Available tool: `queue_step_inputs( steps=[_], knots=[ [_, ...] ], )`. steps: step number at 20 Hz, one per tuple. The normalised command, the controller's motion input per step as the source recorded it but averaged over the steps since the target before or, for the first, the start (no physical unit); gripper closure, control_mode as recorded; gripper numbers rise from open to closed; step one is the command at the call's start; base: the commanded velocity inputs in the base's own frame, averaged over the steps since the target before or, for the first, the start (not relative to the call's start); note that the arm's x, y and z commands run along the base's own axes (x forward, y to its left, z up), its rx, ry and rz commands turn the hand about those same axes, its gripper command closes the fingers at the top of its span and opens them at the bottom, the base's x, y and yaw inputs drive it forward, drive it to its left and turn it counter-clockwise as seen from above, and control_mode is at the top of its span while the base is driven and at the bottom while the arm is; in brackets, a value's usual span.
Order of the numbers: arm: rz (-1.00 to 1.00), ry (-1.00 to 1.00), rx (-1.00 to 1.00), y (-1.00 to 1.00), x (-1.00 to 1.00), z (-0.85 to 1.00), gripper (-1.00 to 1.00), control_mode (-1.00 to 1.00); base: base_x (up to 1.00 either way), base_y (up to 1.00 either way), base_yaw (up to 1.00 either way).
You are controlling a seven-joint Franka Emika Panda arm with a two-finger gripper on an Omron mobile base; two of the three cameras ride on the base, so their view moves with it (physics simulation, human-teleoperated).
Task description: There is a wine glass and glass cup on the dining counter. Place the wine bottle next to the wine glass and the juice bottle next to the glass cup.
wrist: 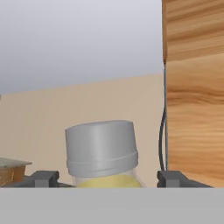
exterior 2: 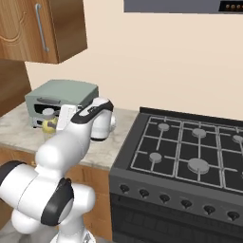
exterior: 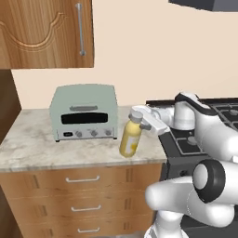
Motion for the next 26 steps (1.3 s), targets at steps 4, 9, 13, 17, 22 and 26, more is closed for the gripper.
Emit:
queue_step_inputs(
  steps=[4, 9, 13, 17, 22, 26],
  knots=[
    [0.0, 0.0, 0.0, 0.0, 0.0, 0.0, 1.0, 1.0, -0.6, 0.01, 0.0],
    [0.0, 0.0, 0.0, 0.0, 0.0, 0.0, 1.0, 1.0, -0.61, 0.09, 0.03],
    [0.0, 0.0, 0.0, 0.0, 0.0, 0.0, 1.0, 1.0, -0.47, 0.12, 0.57],
    [0.0, 0.0, 0.0, 0.0, 0.0, 0.0, 1.0, 1.0, -0.28, 0.16, 0.85],
    [0.0, 0.0, 0.0, 0.0, 0.0, 0.0, 1.0, 1.0, -0.14, 0.1, 0.98],
    [0.0, 0.0, 0.0, 0.0, 0.0, 0.0, 1.0, 1.0, -0.11, 0.05, 0.99]
  ],
)
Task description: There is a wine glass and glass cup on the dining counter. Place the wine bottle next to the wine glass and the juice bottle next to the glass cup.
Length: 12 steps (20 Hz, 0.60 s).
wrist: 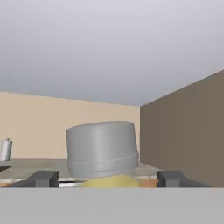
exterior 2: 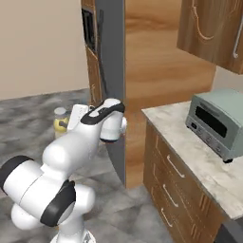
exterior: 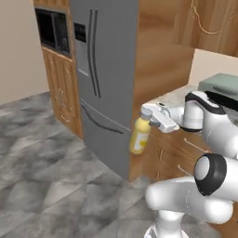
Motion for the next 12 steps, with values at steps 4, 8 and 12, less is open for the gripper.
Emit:
queue_step_inputs(
  steps=[4, 8, 12],
  knots=[
    [0.0, 0.0, 0.0, 0.0, 0.0, 0.0, 1.0, 1.0, -0.03, 0.11, 0.89],
    [0.0, 0.0, 0.0, 0.0, 0.0, 0.0, 1.0, 1.0, 0.17, 0.08, 0.68],
    [0.0, 0.0, 0.0, 0.0, 0.0, 0.0, 1.0, 1.0, 0.67, 0.03, 0.35]
  ],
)
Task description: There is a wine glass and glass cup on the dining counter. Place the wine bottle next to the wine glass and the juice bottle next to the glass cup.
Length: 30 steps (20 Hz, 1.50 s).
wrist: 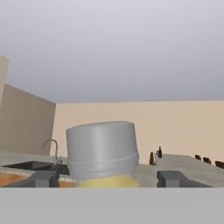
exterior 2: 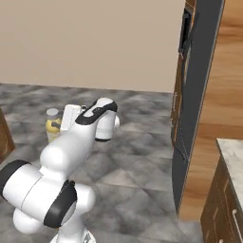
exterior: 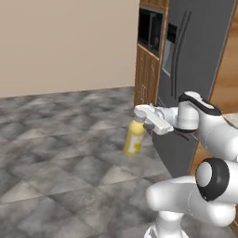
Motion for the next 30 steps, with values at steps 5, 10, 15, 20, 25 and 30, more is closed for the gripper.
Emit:
queue_step_inputs(
  steps=[5, 10, 15, 20, 25, 30],
  knots=[
    [0.0, 0.0, 0.0, 0.0, 0.0, 0.0, 1.0, 1.0, 0.84, 0.0, 0.19],
    [0.0, 0.0, 0.0, 0.0, 0.0, 0.0, 1.0, 1.0, 0.88, 0.0, 0.11],
    [0.0, 0.0, 0.0, 0.0, 0.0, 0.0, 1.0, 1.0, 0.88, 0.0, 0.11],
    [0.0, 0.0, 0.0, 0.0, 0.0, 0.0, 1.0, 1.0, 0.88, 0.0, 0.11],
    [0.0, 0.0, 0.0, 0.0, 0.0, 0.0, 1.0, 1.0, 0.9, 0.03, 0.11],
    [0.0, 0.0, 0.0, 0.0, 0.0, 0.0, 1.0, 1.0, 0.89, 0.04, 0.14]
  ],
)
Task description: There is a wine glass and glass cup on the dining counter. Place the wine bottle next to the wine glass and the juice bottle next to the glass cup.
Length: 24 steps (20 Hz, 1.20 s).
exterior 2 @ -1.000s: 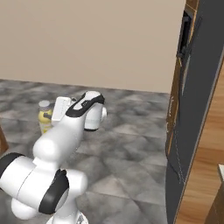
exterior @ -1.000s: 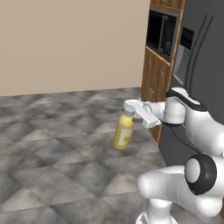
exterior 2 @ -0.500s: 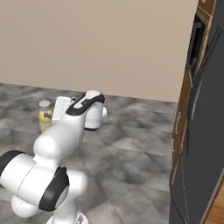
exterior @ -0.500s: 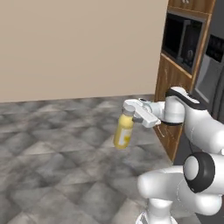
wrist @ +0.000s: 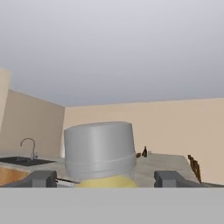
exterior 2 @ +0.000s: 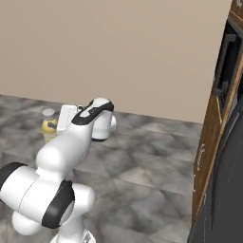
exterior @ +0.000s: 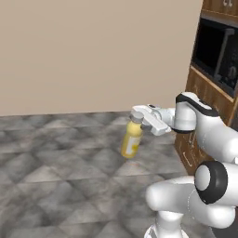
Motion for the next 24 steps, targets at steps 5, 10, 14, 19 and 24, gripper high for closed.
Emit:
queue_step_inputs(
  steps=[5, 10, 14, 19, 24],
  knots=[
    [0.0, 0.0, 0.0, 0.0, 0.0, 0.0, 1.0, 1.0, 0.81, 0.06, 0.23],
    [0.0, 0.0, 0.0, 0.0, 0.0, 0.0, 1.0, 1.0, 0.74, 0.02, 0.32],
    [0.0, 0.0, 0.0, 0.0, 0.0, 0.0, 1.0, 1.0, 0.72, 0.0, 0.35],
    [0.0, 0.0, 0.0, 0.0, 0.0, 0.0, 1.0, 1.0, 0.69, 0.0, 0.35],
    [0.0, 0.0, 0.0, 0.0, 0.0, 0.0, 1.0, 1.0, 0.67, 0.0, 0.36]
  ],
)
